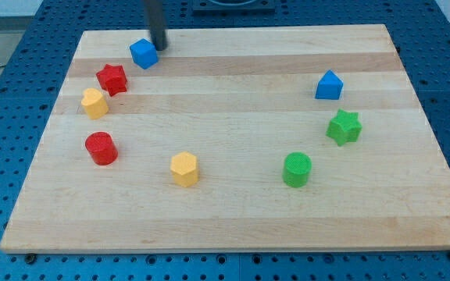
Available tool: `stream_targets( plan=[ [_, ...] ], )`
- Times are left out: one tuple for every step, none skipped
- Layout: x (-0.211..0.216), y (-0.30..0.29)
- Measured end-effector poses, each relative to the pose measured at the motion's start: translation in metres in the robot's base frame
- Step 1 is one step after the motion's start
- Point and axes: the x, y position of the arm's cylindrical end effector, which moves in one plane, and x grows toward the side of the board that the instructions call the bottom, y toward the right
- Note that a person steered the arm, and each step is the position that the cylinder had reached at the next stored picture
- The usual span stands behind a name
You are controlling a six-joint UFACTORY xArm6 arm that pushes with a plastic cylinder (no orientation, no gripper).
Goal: Place the red circle diagonally to the yellow heart
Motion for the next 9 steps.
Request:
stream_targets(
  plan=[
    [0.023, -0.015],
    [0.021, -0.021],
    [0.032, -0.061],
    [0.092, -0.075],
    [0.112, -0.087],
    [0.148, -0.065],
    [0.162, -0.080],
    [0.212, -0.103],
    [0.232, -0.054]
  ],
)
